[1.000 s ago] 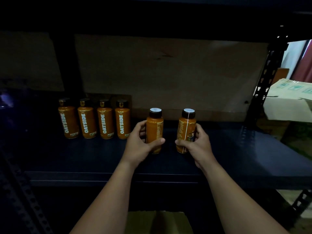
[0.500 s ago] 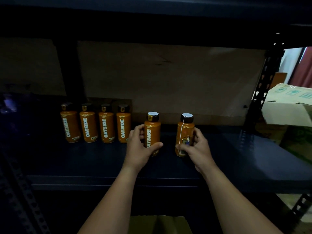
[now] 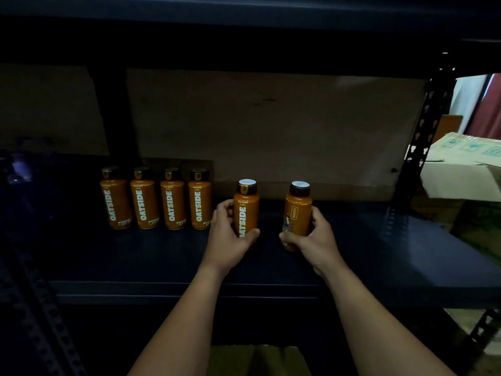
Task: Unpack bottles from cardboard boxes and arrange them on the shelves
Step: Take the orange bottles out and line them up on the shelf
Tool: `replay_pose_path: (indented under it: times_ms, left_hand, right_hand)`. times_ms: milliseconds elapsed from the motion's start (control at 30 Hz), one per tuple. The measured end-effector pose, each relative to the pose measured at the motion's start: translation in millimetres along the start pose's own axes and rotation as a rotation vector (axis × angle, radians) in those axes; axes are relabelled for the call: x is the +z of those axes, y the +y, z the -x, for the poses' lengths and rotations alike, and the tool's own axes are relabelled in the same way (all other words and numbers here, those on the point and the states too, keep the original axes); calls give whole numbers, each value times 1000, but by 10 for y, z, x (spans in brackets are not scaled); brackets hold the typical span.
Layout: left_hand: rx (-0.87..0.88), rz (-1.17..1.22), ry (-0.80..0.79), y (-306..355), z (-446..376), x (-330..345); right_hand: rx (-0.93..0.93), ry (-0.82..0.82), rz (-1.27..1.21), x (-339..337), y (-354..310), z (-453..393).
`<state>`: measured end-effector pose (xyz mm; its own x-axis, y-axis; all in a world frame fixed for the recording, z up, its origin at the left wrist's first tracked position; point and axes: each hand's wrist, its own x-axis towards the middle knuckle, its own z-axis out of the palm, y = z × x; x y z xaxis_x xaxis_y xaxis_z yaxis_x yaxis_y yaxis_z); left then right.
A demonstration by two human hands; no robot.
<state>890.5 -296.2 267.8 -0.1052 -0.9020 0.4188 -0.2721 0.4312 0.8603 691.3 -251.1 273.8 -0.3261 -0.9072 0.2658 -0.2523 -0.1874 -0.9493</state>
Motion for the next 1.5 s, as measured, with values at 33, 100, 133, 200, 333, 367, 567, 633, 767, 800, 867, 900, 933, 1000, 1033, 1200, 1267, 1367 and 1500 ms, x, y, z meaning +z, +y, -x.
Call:
replay_pose_path:
  times_ms: [33, 100, 133, 200, 333, 367, 567, 633, 767, 800, 867, 900, 933, 1000, 1033, 1200, 1267, 1367, 1500]
  left_hand:
    - [4, -8, -3, -6, -3, -2]
    - [7, -29, -6, -11, -6, 1]
    - [9, -38, -4, -9, -8, 4]
    - [5, -48, -1, -3, -12, 8]
    - [4, -39, -4, -4, -21, 9]
    - [3, -40, -4, -8, -19, 6]
    - [-14, -50, 2, -2, -16, 6]
    - [-10, -48, 5, -3, -8, 6]
    - [14, -56, 39, 11, 7, 8]
    - [16, -62, 47, 17, 8, 10]
    - [21, -78, 67, 23, 12, 13]
    - [21, -86, 79, 22, 12, 15]
    - [20, -90, 91, 18, 7, 16]
    - [8, -97, 130, 18, -11, 21]
    - [-2, -106, 158, 21, -29, 17]
    - [-26, -248, 181, -46, -203, -53]
    - [-13, -313, 169, -130, -280, -114]
    - [-10, -346, 198, -227, -332, -146]
    - [-14, -351, 223, -275, -334, -94]
  right_hand:
    - [-12, 6, 11, 3, 5, -1]
    - [-22, 10, 26, 8, 2, 0]
    - [-22, 1, 24, 8, -2, -5]
    - [-7, -20, 12, 2, 5, -19]
    - [18, -21, 11, -17, 5, -34]
    - [14, -17, 20, -16, 6, -30]
    - [-3, 5, 110, 4, -8, 1]
    - [-9, 6, 143, 23, 0, -5]
    - [-3, -7, 161, 40, -2, -10]
    - [-2, -12, 168, 39, -1, -15]
    - [-5, -18, 180, 30, 15, -26]
    - [-6, -17, 183, 23, 24, -29]
    - [-8, -17, 185, 19, 32, -32]
    - [-6, -23, 192, 19, 36, -26]
    - [-8, -25, 199, 28, 37, -31]
    - [-18, -36, 212, 31, 49, -38]
    - [-19, -36, 224, 36, 58, -48]
    - [-26, -35, 249, 53, 75, -58]
    - [-14, -15, 320, 121, 60, -92]
